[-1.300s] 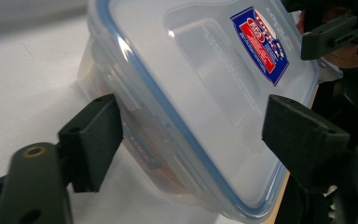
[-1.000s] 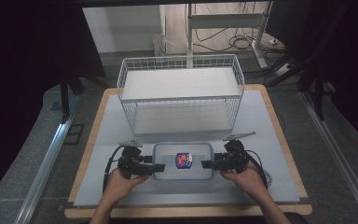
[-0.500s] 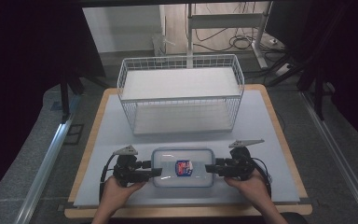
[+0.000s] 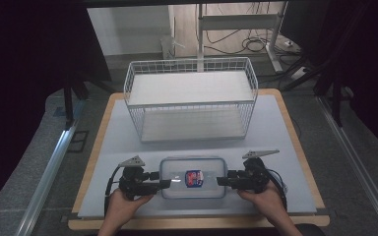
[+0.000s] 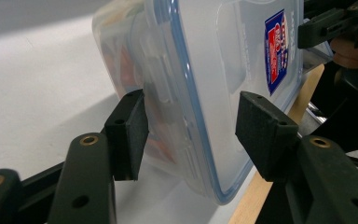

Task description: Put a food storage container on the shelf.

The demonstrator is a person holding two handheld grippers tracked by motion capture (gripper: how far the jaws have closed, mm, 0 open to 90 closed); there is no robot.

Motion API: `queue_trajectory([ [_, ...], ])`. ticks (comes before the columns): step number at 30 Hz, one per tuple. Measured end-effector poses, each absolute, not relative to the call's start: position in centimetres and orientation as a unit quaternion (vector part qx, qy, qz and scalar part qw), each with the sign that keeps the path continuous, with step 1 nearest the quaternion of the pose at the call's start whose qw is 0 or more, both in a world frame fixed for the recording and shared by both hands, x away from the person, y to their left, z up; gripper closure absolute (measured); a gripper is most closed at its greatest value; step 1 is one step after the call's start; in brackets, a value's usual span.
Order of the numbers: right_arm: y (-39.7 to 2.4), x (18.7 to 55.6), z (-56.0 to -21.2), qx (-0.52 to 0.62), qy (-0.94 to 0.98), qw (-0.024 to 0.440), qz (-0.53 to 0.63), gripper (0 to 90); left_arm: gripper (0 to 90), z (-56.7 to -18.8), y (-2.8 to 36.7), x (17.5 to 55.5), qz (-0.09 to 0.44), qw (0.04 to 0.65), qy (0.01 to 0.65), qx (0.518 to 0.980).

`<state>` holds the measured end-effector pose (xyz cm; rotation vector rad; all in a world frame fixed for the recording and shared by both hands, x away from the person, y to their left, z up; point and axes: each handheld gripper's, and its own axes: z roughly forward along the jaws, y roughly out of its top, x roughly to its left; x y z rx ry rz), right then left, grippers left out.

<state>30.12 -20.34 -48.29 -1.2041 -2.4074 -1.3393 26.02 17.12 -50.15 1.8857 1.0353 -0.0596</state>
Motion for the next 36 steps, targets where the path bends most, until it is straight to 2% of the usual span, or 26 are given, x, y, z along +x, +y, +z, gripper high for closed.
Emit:
queue_trajectory([
  [6, -20.5, 30.1, -48.5, -0.408, -0.793, 0.072, -0.447, 45.9, 39.7, -50.9, 16.8, 26.0, -0.039, 0.467, 0.425, 0.775],
  [13, -20.5, 30.0, -48.5, -0.410, -0.792, 0.072, -0.446, 46.2, 41.2, -50.9, 17.0, 26.2, -0.048, 0.471, 0.429, 0.769],
  [23, -20.6, 29.8, -48.5, -0.401, -0.796, 0.066, -0.449, 46.5, 39.0, -50.6, 16.7, 26.3, -0.035, 0.464, 0.424, 0.777],
  [36, -20.7, 29.6, -48.5, -0.395, -0.792, 0.069, -0.459, 50.3, 48.0, -50.6, 17.9, 26.6, -0.070, 0.480, 0.441, 0.755],
])
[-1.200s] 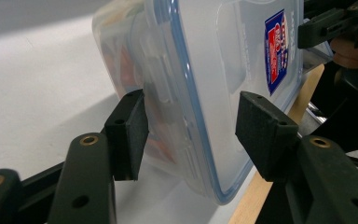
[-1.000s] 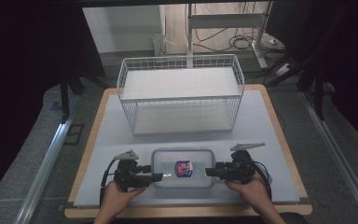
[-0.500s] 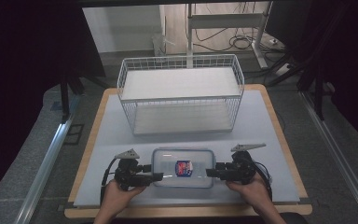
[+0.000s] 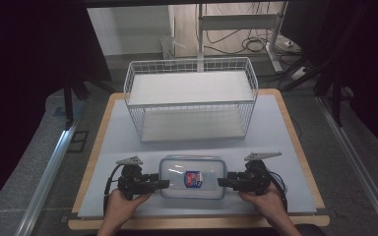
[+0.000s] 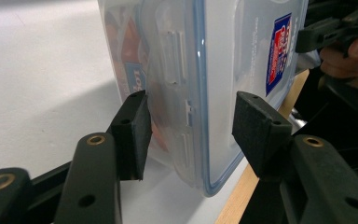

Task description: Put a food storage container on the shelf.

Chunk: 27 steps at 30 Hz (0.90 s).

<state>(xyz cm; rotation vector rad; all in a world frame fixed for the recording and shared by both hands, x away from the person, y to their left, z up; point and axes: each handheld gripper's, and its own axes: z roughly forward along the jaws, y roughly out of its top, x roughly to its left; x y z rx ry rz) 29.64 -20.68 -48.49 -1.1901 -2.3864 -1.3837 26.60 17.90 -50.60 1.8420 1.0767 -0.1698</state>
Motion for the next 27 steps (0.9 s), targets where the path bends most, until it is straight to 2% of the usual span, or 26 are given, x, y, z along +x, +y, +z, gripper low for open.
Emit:
queue_trajectory([
  [13, -20.7, 30.0, -48.5, -0.402, -0.781, 0.086, -0.471, 50.8, 52.6, -50.3, 18.8, 26.8, -0.093, 0.505, 0.453, 0.729],
  [27, -21.2, 30.7, -46.9, -0.402, -0.765, 0.069, -0.498, 51.3, 52.4, -48.9, 18.4, 27.4, -0.083, 0.513, 0.448, 0.727],
])
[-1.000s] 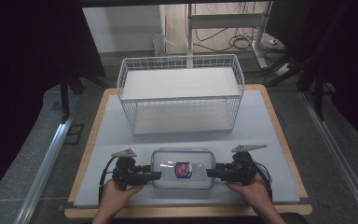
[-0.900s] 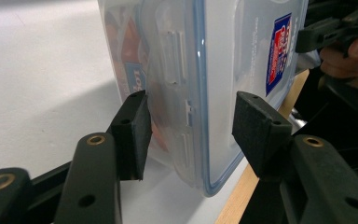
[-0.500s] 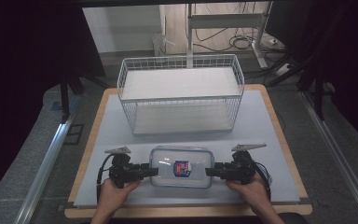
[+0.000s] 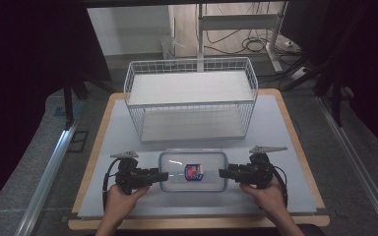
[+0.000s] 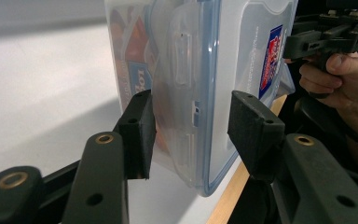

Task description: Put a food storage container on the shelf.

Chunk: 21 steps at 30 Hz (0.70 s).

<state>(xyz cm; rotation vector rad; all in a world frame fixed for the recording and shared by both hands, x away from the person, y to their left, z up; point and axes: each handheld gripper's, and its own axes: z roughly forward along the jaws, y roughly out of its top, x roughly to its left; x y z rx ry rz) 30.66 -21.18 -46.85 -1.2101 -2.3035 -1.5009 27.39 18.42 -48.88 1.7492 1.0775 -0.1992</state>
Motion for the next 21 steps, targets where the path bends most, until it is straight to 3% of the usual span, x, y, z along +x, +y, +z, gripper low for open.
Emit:
queue_trajectory([
  [21, -20.6, 32.5, -40.5, -0.377, -0.752, 0.039, -0.539, 52.1, 51.8, -42.0, 19.1, 28.8, -0.022, 0.534, 0.426, 0.730],
])
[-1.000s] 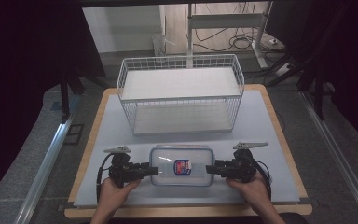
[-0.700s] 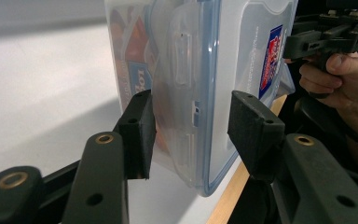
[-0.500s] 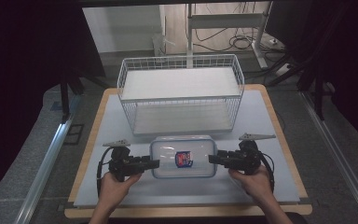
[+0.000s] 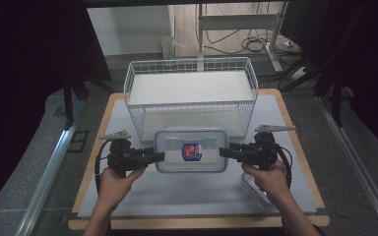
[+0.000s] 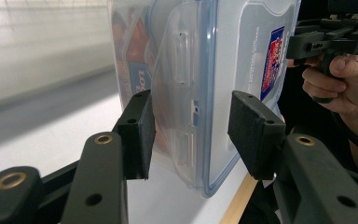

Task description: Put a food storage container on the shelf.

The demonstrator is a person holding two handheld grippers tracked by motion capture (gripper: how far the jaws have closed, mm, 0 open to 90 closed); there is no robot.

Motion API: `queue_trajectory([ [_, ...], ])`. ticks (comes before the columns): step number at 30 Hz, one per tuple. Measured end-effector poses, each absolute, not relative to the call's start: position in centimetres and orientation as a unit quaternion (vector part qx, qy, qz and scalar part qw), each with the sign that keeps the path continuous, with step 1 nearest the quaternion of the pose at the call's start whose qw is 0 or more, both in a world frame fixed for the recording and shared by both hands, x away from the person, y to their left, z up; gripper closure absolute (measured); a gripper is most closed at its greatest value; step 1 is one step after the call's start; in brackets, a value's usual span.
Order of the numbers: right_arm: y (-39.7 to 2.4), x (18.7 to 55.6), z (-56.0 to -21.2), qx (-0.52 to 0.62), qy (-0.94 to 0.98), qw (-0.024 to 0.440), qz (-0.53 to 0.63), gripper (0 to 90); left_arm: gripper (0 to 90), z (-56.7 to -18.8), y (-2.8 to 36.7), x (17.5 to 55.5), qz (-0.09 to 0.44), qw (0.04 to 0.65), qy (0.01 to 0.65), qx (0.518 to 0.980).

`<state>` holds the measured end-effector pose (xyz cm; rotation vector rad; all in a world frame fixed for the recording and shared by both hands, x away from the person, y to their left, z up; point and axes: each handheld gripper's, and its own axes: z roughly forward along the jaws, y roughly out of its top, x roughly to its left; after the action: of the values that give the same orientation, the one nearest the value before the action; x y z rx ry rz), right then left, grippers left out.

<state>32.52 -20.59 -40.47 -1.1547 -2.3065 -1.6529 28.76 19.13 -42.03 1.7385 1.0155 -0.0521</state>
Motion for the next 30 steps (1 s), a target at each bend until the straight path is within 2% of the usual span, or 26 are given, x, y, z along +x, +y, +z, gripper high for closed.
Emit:
queue_trajectory([
  [30, -19.6, 37.2, -33.0, -0.366, -0.744, 0.015, -0.558, 52.0, 51.8, -35.0, 20.0, 33.5, -0.005, 0.564, 0.430, 0.705],
])
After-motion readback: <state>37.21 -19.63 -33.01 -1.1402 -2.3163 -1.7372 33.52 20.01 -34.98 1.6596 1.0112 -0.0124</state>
